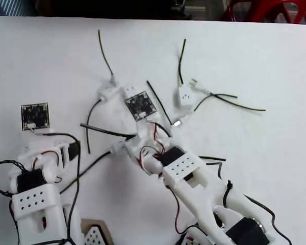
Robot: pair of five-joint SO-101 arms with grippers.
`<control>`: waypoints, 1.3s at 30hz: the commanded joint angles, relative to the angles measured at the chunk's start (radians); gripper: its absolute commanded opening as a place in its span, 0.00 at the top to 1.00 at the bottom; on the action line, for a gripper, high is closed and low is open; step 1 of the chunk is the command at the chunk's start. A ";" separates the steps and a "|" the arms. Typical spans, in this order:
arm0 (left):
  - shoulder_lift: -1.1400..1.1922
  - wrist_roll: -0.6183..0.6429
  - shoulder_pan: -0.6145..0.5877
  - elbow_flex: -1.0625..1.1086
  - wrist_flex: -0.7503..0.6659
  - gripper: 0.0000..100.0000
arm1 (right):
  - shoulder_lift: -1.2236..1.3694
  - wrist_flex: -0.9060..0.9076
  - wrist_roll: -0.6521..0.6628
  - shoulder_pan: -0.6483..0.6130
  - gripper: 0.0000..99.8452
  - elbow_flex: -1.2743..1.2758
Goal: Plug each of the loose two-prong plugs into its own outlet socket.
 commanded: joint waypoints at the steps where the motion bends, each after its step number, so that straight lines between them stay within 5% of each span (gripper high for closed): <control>1: -0.021 0.003 -0.010 -0.005 -0.020 0.65 | 0.016 0.005 0.014 0.004 0.98 -0.055; 15: -0.021 0.003 -0.010 -0.005 -0.020 0.65 | 0.150 0.219 0.008 0.051 0.98 -0.272; 39: -0.021 0.003 -0.010 -0.005 -0.020 0.65 | 0.223 0.196 0.006 0.016 0.98 -0.292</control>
